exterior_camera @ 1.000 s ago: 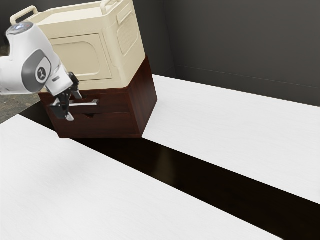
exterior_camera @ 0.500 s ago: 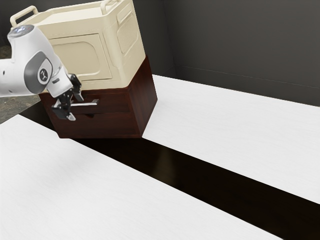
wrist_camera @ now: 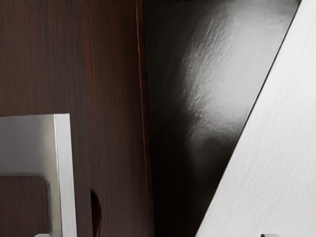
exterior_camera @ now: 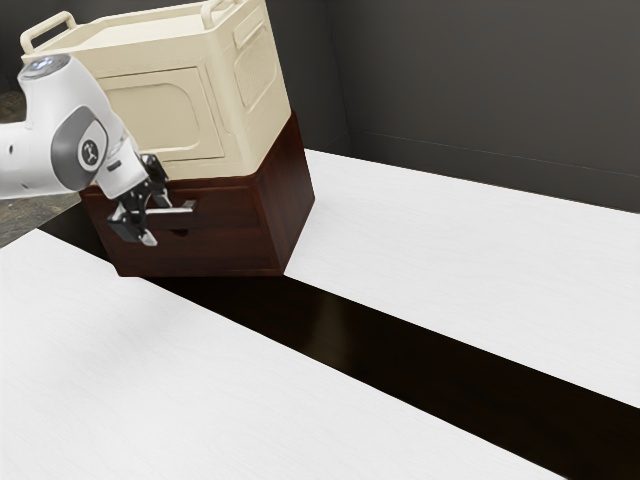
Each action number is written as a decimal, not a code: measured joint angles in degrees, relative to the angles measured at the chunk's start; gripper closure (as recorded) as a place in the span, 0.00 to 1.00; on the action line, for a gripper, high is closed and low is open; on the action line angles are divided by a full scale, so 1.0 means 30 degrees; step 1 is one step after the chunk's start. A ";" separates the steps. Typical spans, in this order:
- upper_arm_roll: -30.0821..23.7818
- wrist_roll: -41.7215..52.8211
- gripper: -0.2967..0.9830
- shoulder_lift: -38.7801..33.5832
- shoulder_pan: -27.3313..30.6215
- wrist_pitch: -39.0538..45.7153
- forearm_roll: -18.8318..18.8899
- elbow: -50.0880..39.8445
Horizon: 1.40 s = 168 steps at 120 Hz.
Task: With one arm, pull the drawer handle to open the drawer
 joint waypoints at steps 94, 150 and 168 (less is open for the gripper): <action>-0.0518 -0.1864 0.37 -0.3297 0.0044 -0.0930 -0.0065 -0.3949; -0.2004 -0.3282 0.59 -0.7016 0.1377 -0.1239 0.0407 -0.7509; -0.2613 -0.3815 0.52 -0.8386 0.1745 -0.1242 0.0924 -0.8909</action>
